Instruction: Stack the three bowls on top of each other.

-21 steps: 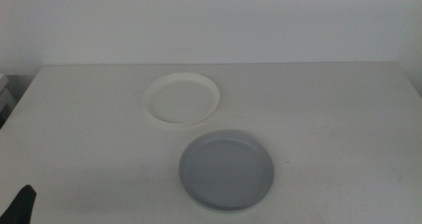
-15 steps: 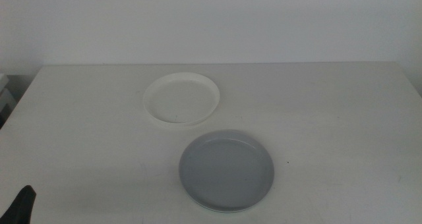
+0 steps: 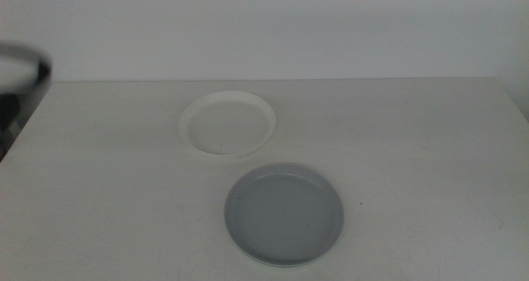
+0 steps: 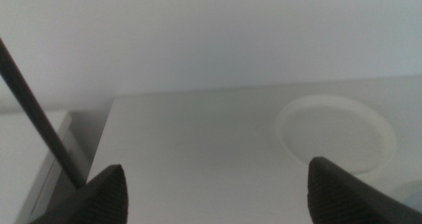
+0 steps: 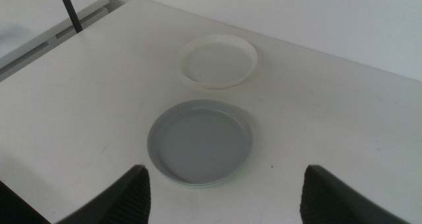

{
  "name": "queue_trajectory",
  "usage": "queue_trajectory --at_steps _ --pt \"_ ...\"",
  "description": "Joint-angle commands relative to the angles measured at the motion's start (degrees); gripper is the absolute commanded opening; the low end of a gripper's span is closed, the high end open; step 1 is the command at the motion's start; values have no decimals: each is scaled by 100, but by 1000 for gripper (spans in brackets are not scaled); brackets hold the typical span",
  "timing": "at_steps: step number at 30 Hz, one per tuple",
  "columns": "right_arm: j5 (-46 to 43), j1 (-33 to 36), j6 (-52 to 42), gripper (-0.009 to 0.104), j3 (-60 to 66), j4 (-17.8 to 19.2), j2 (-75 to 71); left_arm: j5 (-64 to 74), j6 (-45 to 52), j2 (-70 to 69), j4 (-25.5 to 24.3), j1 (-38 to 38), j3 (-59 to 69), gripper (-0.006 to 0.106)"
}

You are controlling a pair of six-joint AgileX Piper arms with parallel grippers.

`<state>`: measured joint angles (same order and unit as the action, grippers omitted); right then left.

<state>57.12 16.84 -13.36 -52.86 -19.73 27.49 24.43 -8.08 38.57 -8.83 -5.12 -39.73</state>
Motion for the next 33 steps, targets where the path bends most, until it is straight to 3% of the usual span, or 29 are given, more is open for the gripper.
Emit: queue_trajectory --at_steps 1,8,14,25,33 --pt "-406 -36 -22 57 -110 -47 53 494 -16 621 13 2 -992 98" --pt "-406 -36 -22 57 -110 -47 53 2071 71 2383 127 2 -3075 98" --pt "-406 -36 -22 57 -110 -47 53 2509 421 3699 520 2 -4387 98" --pt "-406 -36 -22 57 -110 -47 53 2020 240 5257 719 -3 -4901 98" --pt "-406 -36 -22 57 -110 -47 53 1301 921 6201 1946 -3 -4963 98"
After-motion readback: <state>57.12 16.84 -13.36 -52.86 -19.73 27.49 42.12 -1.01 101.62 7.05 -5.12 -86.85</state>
